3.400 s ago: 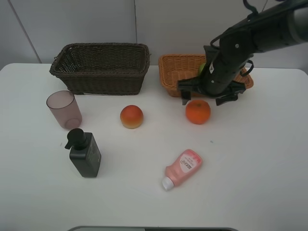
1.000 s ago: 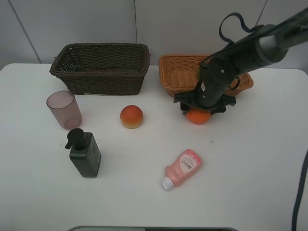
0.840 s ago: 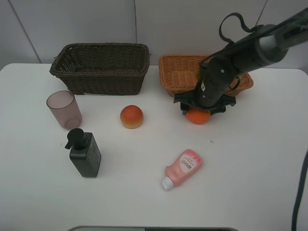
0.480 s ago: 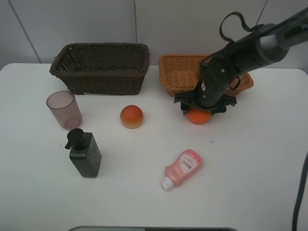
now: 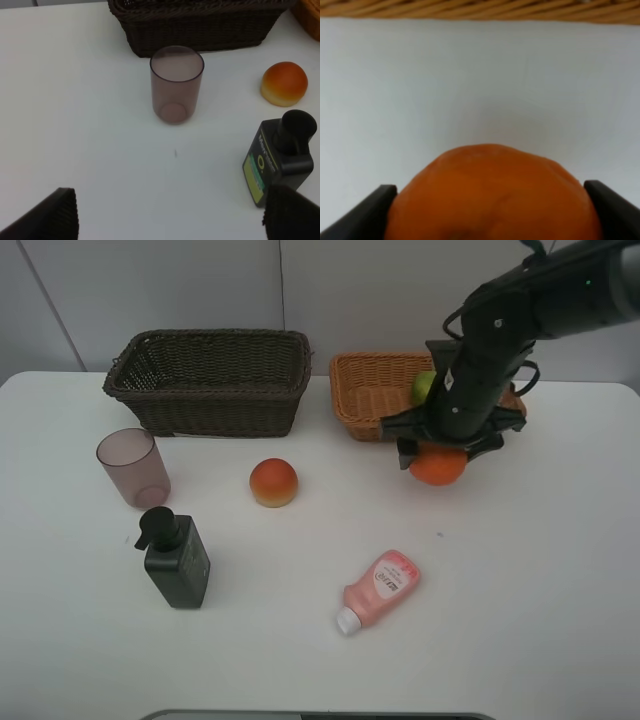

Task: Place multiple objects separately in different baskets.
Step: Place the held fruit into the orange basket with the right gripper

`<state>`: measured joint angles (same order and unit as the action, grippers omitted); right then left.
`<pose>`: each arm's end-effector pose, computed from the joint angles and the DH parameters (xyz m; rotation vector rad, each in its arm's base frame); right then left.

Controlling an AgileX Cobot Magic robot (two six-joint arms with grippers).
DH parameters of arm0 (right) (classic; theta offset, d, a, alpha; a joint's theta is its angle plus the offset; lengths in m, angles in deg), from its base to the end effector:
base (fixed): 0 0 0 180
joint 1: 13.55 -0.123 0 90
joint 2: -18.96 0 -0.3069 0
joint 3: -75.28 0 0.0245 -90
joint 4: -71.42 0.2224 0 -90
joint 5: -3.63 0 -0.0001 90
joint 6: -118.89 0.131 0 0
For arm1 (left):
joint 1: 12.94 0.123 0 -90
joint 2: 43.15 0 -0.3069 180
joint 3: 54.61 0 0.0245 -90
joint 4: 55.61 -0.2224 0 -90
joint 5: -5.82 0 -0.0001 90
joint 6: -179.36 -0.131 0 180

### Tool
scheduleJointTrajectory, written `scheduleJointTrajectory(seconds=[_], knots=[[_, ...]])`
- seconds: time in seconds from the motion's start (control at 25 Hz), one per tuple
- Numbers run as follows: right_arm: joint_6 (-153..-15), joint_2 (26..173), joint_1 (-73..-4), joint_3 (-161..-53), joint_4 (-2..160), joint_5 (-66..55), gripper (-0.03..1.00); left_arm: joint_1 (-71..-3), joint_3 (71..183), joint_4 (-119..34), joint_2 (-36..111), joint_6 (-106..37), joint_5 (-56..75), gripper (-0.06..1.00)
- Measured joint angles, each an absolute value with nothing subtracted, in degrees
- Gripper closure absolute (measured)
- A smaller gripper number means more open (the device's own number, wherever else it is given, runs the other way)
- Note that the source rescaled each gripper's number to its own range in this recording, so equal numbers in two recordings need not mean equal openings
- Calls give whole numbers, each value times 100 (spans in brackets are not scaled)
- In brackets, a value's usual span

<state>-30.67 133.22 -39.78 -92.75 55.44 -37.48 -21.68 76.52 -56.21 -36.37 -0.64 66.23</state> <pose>0.3250 0.1336 0.1660 -0.1665 2.8442 -0.1103 -0.0169 0.0038 0.2473 0.1539 2.0207 -0.0839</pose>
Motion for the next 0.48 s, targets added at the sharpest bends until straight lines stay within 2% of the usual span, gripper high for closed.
scheduleJointTrajectory(seconds=[0.24, 0.48], knots=[[-4117, 13322, -3978, -9951, 6254, -4758, 45, -2168, 7652, -5621, -3637, -64, 6623, -1], [-4312, 13439, -3978, -11015, 6331, -5538, 45, -2168, 7652, -5621, -3637, -64, 6623, -1]])
